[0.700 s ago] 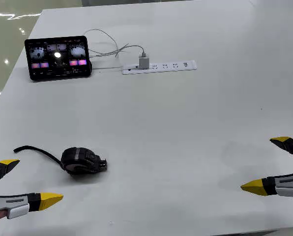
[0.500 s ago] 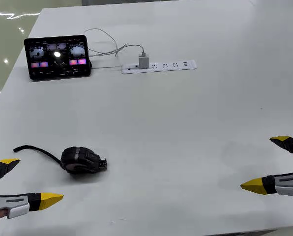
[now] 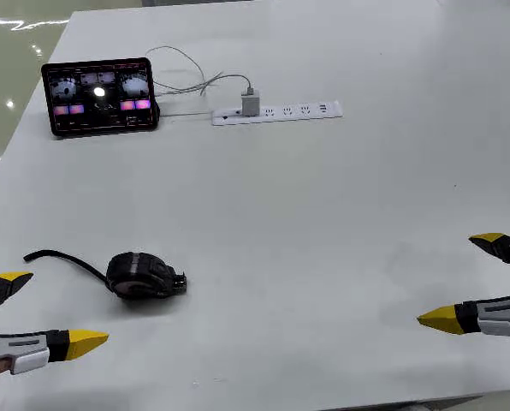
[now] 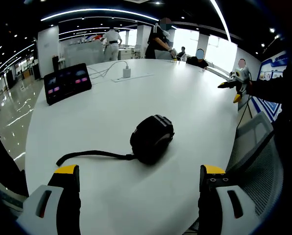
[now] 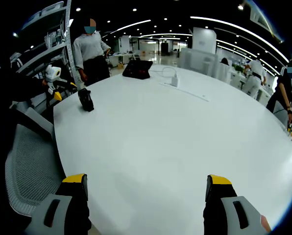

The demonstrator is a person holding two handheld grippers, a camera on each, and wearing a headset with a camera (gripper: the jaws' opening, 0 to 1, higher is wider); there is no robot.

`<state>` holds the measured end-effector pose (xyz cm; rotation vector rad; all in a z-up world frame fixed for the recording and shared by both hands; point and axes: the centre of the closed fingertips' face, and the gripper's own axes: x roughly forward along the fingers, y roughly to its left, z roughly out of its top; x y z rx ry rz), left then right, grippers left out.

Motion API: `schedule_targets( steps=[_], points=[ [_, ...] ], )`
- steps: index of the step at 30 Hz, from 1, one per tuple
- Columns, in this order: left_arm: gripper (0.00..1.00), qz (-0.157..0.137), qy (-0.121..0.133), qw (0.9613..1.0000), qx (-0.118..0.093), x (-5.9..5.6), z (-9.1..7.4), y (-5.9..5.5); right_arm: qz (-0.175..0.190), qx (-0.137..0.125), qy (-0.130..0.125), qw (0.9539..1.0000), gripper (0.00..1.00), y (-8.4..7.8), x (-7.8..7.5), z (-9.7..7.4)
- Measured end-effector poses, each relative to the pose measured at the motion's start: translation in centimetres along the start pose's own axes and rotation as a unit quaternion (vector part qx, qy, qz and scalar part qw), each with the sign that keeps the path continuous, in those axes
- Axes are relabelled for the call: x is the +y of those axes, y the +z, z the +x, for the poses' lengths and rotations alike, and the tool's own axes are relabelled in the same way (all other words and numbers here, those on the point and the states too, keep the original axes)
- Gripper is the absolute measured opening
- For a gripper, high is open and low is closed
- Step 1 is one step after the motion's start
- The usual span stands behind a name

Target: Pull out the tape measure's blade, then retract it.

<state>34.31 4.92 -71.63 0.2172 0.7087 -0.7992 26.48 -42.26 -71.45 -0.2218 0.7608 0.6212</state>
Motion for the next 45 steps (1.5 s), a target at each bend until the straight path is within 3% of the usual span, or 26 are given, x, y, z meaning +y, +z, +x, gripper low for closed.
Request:
schedule_targets(
  steps=[9, 11, 15, 23, 29, 35, 38, 45],
  points=[
    [0.99, 0.010, -0.003, 0.9999, 0.003, 0.1, 0.2, 0.2, -0.003, -0.003, 0.004, 1.0000, 0.99, 0.5, 0.3, 0.3],
    [0.99, 0.043, 0.011, 0.9990, -0.009, 0.7, 0.3, 1.0, -0.006, -0.002, 0.001, 1.0000, 0.99, 0.5, 0.2, 0.6],
    [0.99, 0.048, 0.007, 0.9988, -0.001, 0.8, 0.6, 1.2, -0.018, -0.005, 0.001, 0.9998, 0.99, 0.8, 0.4, 1.2],
    [0.98, 0.076, -0.008, 0.9971, 0.006, 0.4, 1.8, 2.7, -0.028, -0.012, 0.013, 0.9995, 0.99, 2.0, 1.0, 2.4],
    [0.99, 0.111, -0.049, 0.9921, 0.033, -0.9, 2.9, 2.7, -0.037, -0.015, 0.019, 0.9990, 0.99, 2.9, 1.3, 3.0],
    [0.95, 0.138, -0.067, 0.9867, 0.055, -1.0, 4.0, 2.7, -0.049, -0.015, 0.027, 0.9983, 0.99, 3.6, 1.9, 3.8],
    [0.94, 0.165, -0.082, 0.9799, 0.076, -1.2, 4.7, 2.6, -0.054, -0.015, 0.034, 0.9979, 0.99, 4.1, 2.4, 4.4],
    [0.87, 0.198, -0.100, 0.9699, 0.101, -1.6, 5.9, 3.0, -0.067, -0.018, 0.047, 0.9965, 0.99, 5.0, 3.3, 5.2]
  ],
)
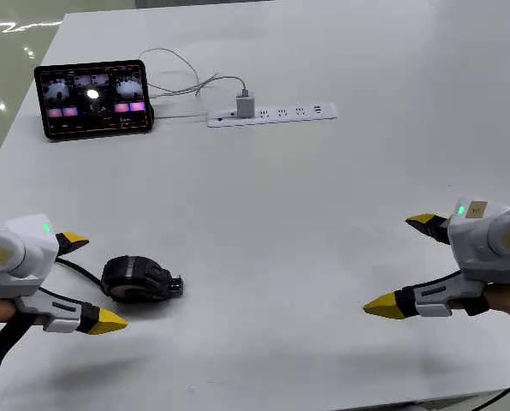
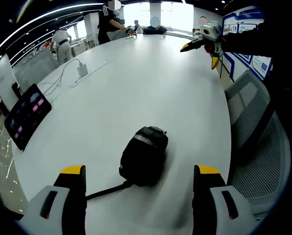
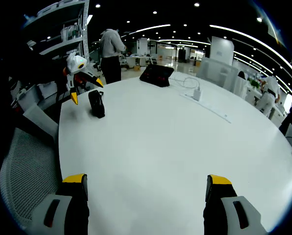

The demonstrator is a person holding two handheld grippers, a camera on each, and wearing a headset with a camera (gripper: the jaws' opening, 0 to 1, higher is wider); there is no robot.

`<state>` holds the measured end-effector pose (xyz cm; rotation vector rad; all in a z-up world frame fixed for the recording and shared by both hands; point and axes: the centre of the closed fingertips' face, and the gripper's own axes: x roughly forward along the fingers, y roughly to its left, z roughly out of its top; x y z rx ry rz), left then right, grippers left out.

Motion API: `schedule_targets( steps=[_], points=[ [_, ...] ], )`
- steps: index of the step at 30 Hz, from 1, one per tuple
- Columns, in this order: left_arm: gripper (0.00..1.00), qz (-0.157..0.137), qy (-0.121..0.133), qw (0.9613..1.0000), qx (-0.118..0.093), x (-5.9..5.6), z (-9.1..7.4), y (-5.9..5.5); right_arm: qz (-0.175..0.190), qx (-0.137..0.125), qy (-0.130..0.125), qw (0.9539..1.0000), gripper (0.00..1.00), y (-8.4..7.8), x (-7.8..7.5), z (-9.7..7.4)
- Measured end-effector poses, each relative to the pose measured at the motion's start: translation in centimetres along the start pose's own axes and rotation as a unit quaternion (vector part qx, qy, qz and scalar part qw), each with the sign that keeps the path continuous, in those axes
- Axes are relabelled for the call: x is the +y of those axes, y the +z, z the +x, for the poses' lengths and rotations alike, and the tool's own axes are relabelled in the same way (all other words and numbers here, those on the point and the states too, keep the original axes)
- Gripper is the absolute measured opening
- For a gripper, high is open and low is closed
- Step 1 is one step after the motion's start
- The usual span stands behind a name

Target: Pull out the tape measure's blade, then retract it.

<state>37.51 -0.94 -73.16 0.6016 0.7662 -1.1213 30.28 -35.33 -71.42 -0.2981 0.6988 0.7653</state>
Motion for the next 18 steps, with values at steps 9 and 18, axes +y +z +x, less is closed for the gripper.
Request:
schedule_targets(
  steps=[9, 18],
  points=[
    [0.69, 0.082, -0.041, 0.9954, 0.026, -0.7, 1.2, 1.0, -0.013, 0.002, 0.020, 0.9997, 0.99, 0.5, 1.1, 1.1],
    [0.57, 0.132, -0.086, 0.9856, 0.062, -1.4, 2.8, 0.7, -0.046, 0.000, 0.048, 0.9977, 0.99, 1.8, 2.4, 2.8]
  ],
)
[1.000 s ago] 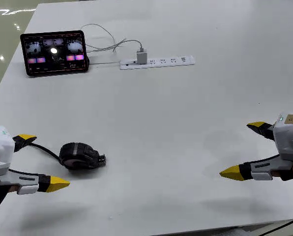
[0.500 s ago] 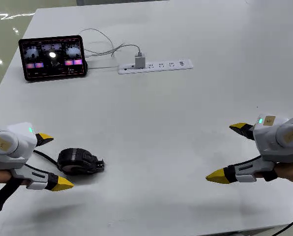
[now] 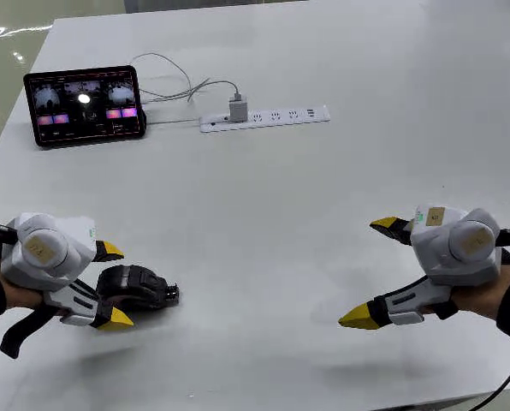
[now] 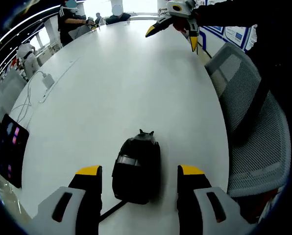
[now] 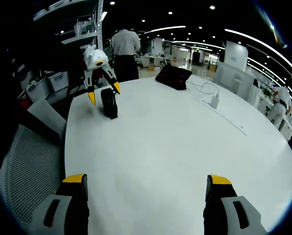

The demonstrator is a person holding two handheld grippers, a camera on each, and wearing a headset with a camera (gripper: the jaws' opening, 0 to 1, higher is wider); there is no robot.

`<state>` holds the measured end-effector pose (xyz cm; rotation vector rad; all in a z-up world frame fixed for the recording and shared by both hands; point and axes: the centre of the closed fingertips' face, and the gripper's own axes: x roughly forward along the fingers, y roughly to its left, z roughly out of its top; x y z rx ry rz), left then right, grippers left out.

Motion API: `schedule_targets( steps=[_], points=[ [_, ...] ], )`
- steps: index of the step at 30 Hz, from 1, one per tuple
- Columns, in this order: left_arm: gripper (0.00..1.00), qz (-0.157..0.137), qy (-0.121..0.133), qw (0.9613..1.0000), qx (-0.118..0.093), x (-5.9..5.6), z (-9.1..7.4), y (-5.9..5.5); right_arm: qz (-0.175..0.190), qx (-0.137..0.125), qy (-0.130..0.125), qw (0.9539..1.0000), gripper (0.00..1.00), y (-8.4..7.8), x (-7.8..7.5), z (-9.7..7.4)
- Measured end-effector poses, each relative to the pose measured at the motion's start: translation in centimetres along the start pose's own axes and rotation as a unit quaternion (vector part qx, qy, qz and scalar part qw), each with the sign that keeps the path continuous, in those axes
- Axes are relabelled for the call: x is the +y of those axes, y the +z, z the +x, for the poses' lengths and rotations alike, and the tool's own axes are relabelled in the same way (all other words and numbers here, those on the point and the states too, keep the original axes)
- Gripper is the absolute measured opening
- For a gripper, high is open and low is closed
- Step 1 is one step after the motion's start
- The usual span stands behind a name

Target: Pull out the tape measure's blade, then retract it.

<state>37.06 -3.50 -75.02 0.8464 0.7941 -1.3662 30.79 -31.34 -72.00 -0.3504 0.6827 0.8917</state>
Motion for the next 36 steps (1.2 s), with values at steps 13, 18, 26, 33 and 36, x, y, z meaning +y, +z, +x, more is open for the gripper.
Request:
schedule_targets(
  steps=[13, 18, 26, 33, 36],
  points=[
    [0.31, 0.009, -0.019, 0.9992, 0.032, 0.5, 0.8, -0.8, -0.049, -0.006, 0.040, 0.9980, 0.99, 4.2, 1.8, 4.3],
    [0.30, 0.013, -0.014, 0.9994, 0.028, 0.6, 0.8, -1.1, -0.063, -0.010, 0.047, 0.9969, 0.95, 5.8, 2.1, 5.6],
    [0.30, 0.022, 0.003, 0.9993, 0.030, 0.7, 1.0, -1.3, -0.073, 0.004, 0.068, 0.9950, 0.85, 6.0, 3.0, 8.7],
    [0.30, 0.018, 0.001, 0.9996, 0.024, 0.8, 1.0, -1.4, -0.069, 0.010, 0.082, 0.9942, 0.81, 6.8, 4.5, 11.2],
    [0.30, 0.016, -0.004, 0.9996, 0.023, 0.8, 1.0, -1.4, -0.077, 0.014, 0.087, 0.9931, 0.78, 7.2, 5.0, 12.2]
  ],
)
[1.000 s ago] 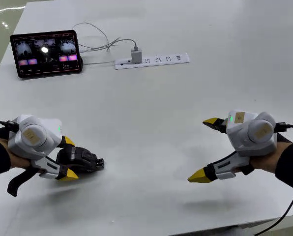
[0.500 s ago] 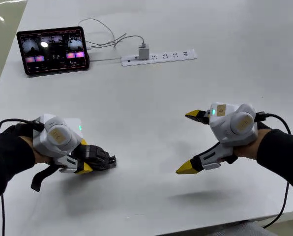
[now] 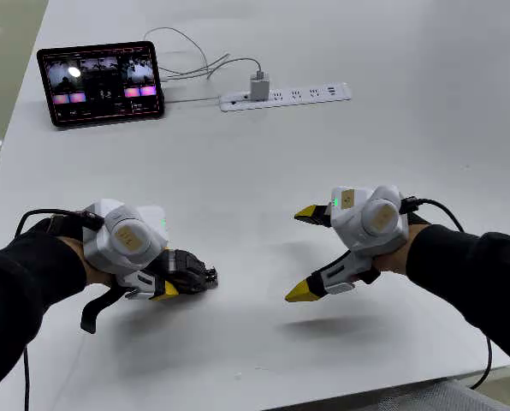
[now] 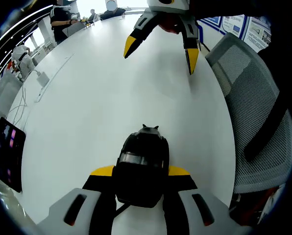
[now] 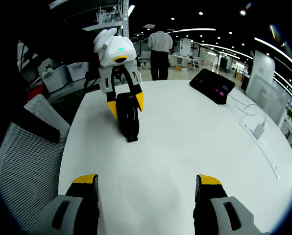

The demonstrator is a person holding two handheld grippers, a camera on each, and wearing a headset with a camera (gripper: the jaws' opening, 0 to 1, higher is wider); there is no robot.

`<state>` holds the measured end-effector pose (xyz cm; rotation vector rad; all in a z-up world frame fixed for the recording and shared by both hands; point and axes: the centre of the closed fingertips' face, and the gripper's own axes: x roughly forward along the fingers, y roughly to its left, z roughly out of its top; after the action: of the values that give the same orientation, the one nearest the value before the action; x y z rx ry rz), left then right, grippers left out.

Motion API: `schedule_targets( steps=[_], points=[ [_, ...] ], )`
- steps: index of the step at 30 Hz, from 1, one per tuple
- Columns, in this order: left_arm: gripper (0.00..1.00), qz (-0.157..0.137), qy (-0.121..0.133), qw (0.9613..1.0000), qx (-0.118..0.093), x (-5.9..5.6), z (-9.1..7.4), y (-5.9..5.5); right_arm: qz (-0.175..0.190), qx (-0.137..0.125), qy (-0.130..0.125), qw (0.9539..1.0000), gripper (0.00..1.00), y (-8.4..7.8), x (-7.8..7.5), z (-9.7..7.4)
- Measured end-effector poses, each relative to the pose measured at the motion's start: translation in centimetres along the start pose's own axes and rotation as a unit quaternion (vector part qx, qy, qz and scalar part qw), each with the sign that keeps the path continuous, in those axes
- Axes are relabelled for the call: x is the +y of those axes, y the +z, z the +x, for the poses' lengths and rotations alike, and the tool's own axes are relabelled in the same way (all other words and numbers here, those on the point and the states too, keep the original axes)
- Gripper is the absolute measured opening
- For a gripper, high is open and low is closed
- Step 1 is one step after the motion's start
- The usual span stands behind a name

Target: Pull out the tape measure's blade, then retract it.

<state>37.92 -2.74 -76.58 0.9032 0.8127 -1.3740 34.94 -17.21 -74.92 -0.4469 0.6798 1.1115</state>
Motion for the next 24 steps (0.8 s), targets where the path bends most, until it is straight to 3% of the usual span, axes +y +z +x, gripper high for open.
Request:
schedule_targets(
  steps=[11, 24],
  points=[
    [0.31, 0.000, 0.005, 0.9999, -0.015, -0.1, 0.1, 0.1, -0.031, 0.005, 0.021, 0.9993, 0.69, 2.5, 1.0, 3.0],
    [0.31, -0.001, -0.005, 0.9998, -0.020, 0.1, 0.4, 0.1, -0.051, 0.019, 0.049, 0.9973, 0.53, 3.9, 2.0, 7.7]
  ],
)
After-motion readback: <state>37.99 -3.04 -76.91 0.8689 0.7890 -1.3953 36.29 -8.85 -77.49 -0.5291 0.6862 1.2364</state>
